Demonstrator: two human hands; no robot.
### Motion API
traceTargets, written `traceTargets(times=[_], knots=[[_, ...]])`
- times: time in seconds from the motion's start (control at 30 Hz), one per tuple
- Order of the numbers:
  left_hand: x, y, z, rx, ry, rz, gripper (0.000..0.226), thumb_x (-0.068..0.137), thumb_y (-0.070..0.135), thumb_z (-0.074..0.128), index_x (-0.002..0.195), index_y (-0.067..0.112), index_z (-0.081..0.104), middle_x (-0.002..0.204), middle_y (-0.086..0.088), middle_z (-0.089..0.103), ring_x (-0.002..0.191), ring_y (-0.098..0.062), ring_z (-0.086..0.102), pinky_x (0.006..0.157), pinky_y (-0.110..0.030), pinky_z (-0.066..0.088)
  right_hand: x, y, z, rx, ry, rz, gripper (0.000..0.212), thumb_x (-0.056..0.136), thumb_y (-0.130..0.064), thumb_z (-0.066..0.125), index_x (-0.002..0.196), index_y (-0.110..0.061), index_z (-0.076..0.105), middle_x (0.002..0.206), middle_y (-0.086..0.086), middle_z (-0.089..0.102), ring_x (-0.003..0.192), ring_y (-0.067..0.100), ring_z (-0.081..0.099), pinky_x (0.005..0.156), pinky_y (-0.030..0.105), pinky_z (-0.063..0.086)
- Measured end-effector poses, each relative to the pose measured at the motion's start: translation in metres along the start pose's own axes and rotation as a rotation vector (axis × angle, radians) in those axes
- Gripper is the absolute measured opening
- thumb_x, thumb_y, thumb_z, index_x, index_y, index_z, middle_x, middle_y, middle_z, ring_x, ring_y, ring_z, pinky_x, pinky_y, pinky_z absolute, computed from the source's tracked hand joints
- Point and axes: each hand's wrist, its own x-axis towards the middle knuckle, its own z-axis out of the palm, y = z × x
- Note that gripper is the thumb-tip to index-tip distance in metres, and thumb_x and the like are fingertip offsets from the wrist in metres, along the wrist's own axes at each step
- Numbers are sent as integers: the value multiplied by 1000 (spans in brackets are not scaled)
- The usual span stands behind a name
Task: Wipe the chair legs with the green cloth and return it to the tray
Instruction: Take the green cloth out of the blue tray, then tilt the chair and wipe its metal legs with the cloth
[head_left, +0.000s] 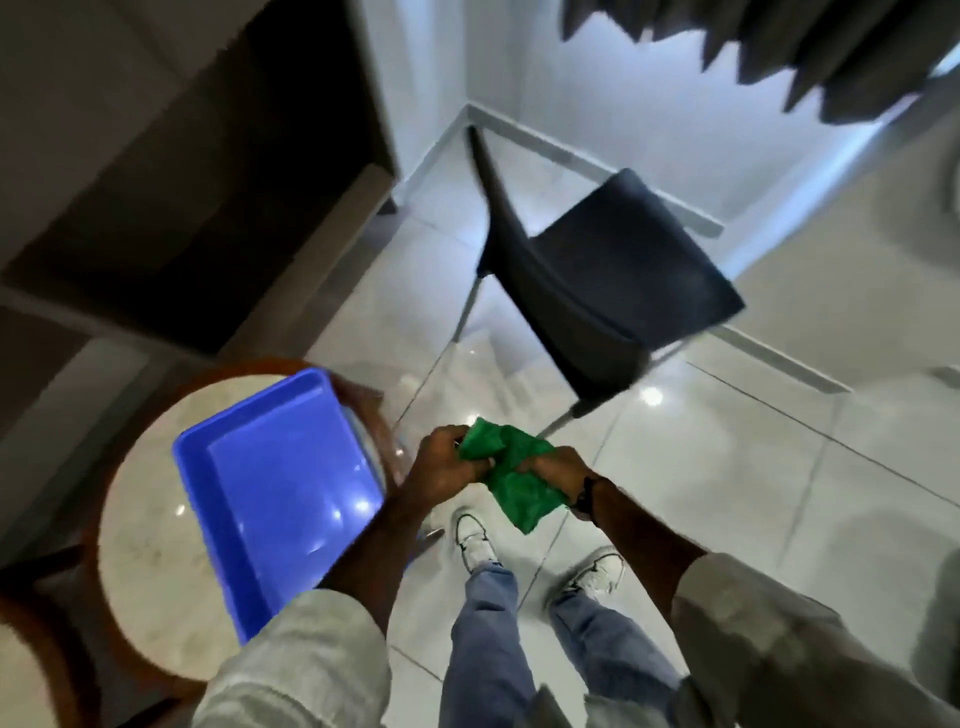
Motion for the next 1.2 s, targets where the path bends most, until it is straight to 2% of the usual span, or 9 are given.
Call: traceTargets(times=[0.13,0.27,0.4,0.63,0.77,0.83,0.9,1.0,1.2], knots=[[21,53,82,197,-120,71,27,81,8,82,106,1,75,103,-18,79,94,-24,71,81,-24,60,-12,34,-102,-15,-160,-78,54,82,-17,84,133,-10,70,131,14,74,113,28,72,105,43,57],[41,103,158,239,-181,100,41,79,16,86,114,12,66,102,-14,76,90,-27,73,83,-40,62,-25,57,-188,-31,-169,-125,57,75,-36,89,128,-19,74,123,4,78,113,25,75,103,42,59],[53,140,234,-51,-153,-153,40,90,32,77,120,16,56,109,-12,71,86,-23,69,89,-49,60,-16,90,-253,412,-32,-129,53,86,-24,82,132,-1,69,130,18,74,122,37,71,110,50,54],[76,188,310,118,-369,-372,49,97,55,57,124,15,67,117,-3,72,66,-17,57,52,-26,43,-10,119,-320,825,-183,-225,47,101,-18,61,147,-6,57,146,17,64,139,37,59,119,51,44],[103,213,339,-18,-519,-353,36,99,41,61,124,16,65,121,-3,71,102,-29,78,79,-34,65,-3,128,-339,765,-78,-208,39,95,-25,69,134,-22,68,145,3,67,145,25,51,124,54,24],[117,223,351,92,-439,-244,18,95,29,68,102,13,69,113,-9,75,97,-28,79,73,-30,66,3,136,-345,736,-59,-151,50,92,-36,73,140,-28,63,156,0,56,152,23,36,125,60,15],[134,232,359,256,-404,-96,11,90,19,71,82,12,70,98,-13,76,93,-26,77,66,-26,65,11,146,-345,854,-88,-104,67,88,-47,73,150,-31,53,164,3,43,155,28,30,126,62,20],[161,244,357,504,-609,29,18,91,13,69,74,8,71,85,-12,74,93,-28,74,63,-21,63,35,153,-331,1178,-115,-103,80,83,-55,76,152,-25,50,159,14,48,147,36,46,122,62,34],[204,238,353,765,-912,38,27,82,-8,70,92,14,56,95,-14,66,90,-26,70,62,-29,62,84,138,-267,1536,-295,-225,30,100,-29,63,118,-9,77,121,14,79,104,26,80,85,39,65]])
